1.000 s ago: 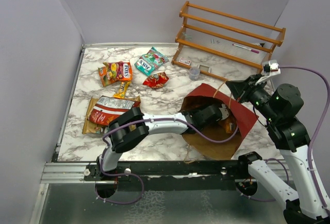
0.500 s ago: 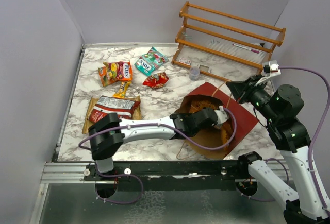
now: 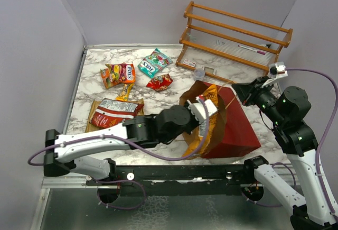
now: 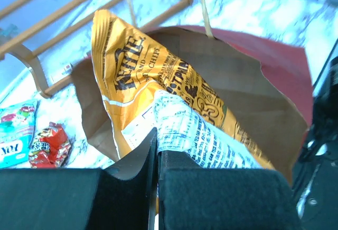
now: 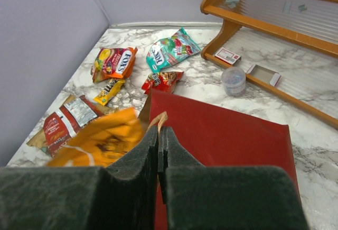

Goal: Take the snacks out of the paper bag

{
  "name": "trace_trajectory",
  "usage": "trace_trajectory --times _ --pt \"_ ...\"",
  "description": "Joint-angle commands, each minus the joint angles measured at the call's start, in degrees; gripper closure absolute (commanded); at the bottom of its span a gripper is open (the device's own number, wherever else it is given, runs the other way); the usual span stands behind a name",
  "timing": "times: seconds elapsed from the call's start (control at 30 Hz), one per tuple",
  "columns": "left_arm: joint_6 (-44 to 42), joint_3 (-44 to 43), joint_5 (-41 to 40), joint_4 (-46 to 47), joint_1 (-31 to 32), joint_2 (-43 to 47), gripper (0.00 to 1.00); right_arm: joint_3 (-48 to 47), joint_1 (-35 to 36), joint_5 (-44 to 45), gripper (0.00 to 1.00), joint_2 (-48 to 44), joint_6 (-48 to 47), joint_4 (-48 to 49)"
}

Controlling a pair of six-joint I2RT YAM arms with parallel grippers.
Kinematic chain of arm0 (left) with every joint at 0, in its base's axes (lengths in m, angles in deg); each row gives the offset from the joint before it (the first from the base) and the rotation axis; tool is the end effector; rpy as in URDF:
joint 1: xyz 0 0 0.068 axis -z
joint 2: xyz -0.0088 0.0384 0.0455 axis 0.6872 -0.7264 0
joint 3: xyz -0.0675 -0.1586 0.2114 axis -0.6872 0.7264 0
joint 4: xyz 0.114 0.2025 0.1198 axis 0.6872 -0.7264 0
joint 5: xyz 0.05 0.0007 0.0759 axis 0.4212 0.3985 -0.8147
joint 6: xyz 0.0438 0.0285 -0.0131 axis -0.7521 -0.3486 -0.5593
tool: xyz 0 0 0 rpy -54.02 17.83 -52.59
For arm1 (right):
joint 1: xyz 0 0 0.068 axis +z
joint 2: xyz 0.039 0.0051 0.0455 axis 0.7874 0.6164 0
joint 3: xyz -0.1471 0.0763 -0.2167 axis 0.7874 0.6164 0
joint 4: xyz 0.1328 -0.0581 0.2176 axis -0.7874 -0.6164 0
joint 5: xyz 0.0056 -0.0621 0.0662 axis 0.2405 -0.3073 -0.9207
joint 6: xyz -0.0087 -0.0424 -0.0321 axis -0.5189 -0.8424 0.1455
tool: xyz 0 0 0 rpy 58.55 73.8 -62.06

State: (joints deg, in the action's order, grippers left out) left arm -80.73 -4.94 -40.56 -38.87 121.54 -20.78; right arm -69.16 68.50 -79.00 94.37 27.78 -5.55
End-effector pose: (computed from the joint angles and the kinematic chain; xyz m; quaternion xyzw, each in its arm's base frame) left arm 0.0753 -0.2843 0.3869 0.4139 0.6913 -0.2088 0.5543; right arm 0.1242 0.0439 0.4081 -0.0383 0.7517 0.2744 0.5984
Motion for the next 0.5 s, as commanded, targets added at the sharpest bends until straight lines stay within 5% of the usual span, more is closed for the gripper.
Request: trace_trajectory --times 0.0,0.27,0.47 --pt "1.97 -0.27 1.49 3.38 0.27 8.52 1.0 -1.6 0.32 1.91 0.97 -0.16 -0.77 0.59" --pt "-0.89 -2.65 -9.71 1.66 0.27 16.39 1.0 -1.78 0.32 1.76 0.97 0.0 -0.84 0.64" --pt "-4.67 -7.32 -33.27 -4.82 -0.05 13.82 1.0 -1.6 0.32 1.24 0.97 0.43 -0.88 0.98"
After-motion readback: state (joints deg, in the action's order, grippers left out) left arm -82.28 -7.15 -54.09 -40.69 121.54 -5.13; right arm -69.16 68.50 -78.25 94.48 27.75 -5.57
